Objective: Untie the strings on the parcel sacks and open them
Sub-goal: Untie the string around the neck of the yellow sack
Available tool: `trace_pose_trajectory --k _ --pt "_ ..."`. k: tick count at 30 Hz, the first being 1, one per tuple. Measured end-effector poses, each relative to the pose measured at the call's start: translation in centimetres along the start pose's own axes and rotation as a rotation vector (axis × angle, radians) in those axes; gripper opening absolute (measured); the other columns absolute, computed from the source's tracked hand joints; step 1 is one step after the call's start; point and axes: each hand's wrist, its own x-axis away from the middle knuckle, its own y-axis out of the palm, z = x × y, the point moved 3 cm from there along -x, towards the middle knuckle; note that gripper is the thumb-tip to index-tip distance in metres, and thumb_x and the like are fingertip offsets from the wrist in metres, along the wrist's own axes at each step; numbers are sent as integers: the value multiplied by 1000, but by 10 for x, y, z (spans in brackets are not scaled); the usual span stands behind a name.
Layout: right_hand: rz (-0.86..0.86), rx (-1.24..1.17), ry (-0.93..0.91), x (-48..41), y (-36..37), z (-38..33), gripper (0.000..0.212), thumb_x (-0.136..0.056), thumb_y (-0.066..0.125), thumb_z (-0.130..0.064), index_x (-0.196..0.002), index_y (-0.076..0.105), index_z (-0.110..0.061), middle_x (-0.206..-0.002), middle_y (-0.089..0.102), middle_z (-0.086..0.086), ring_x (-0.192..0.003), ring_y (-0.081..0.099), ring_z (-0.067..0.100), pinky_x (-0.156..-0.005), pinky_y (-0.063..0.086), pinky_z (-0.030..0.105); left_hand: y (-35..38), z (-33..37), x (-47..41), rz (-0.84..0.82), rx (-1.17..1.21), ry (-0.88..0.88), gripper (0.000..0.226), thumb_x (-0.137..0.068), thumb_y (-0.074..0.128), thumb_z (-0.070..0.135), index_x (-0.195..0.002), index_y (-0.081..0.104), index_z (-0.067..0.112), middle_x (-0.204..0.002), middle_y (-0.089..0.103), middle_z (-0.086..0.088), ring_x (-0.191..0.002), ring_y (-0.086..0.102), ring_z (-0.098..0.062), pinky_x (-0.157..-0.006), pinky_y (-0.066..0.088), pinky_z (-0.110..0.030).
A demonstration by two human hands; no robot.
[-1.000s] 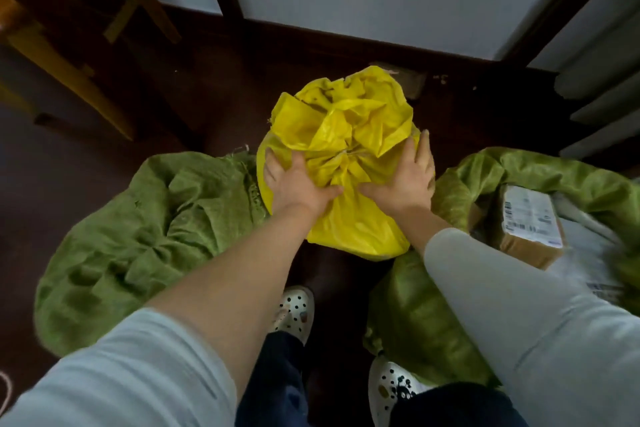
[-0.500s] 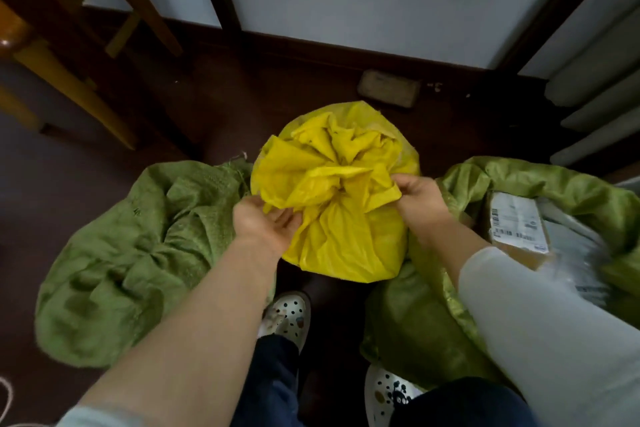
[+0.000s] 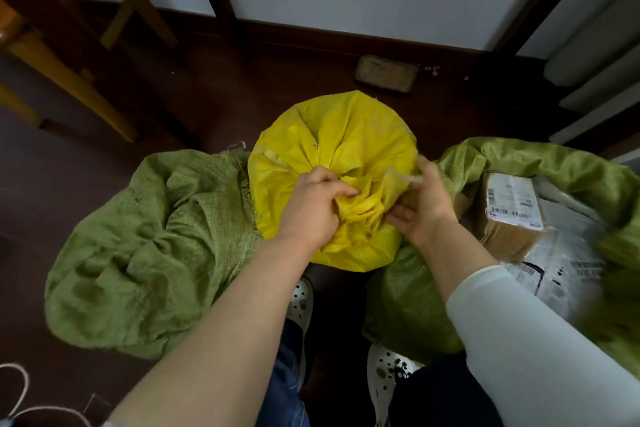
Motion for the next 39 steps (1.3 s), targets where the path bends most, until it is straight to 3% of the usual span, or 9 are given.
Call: trace_pose_trajectory --k 3,5,8,11,14,20,25,30,39 --pt "-86 363 -161 1 18 9 62 -74 75 -37 -129 47 -34 -119 56 -5 -103 55 21 -81 51 41 11 2 13 -13 71 -84 38 -72 54 14 -107 70 18 -119 53 -1 -116 45 -19 -92 31 -16" --pt "-103 439 -253 0 25 16 39 -68 78 -7 -100 65 -24 -103 66 6 -88 63 26 -72 55 38 7 2 18 101 331 -319 40 -67 46 34 -89 75 18 -105 64 2 -105 56 -18 -91 41 -25" --pt "-101 391 -271 3 27 26 29 -63 78 2 -84 69 -14 -95 71 19 -88 69 34 -78 57 50 -1 -14 14 375 630 -626 39 -68 55 55 -64 66 17 -73 67 -1 -85 64 -28 -82 51 -38" --pt "-147 357 -192 6 27 25 26 -63 80 -14 -87 71 -8 -84 72 6 -79 68 21 -74 58 30 4 -22 10 248 829 -803 77 -47 76 65 -99 64 9 -102 69 -7 -93 66 -26 -86 54 -45" --pt "-109 326 -86 6 26 22 68 -42 69 -36 -101 66 -3 -79 70 -2 -67 55 15 -63 43 29 8 -20 10 54 1013 -942 86 -50 88 46 -117 53 5 -108 66 -13 -90 67 -31 -70 57 -51" --pt "-154 298 -151 10 25 16 21 -69 79 -21 -79 64 -10 -78 68 6 -74 66 20 -73 55 35 7 -12 2 38 1052 -818 30 -72 76 5 -100 65 0 -80 69 -13 -60 67 -21 -58 58 -37" --pt "-193 290 -99 9 20 16 42 -72 77 -12 -111 61 -16 -95 68 8 -86 66 23 -80 55 43 8 -10 -5 106 1051 -739 42 -65 78 -2 -104 65 5 -88 70 -11 -74 68 -23 -68 59 -36" --pt "-194 148 -147 4 23 21 26 -67 72 10 -81 62 -10 -67 68 8 -54 65 16 -61 58 35 10 -8 -9 169 1058 -717 46 -64 76 -10 -101 63 13 -88 68 -8 -77 67 -23 -72 58 -37" --pt "-140 149 -357 -5 26 20 33 -68 69 17 -60 60 -14 -48 65 -5 -46 61 8 -52 55 24 10 -8 -21 187 978 -593 40 -62 75 -13 -83 60 19 -81 65 -3 -74 64 -20 -72 57 -34"
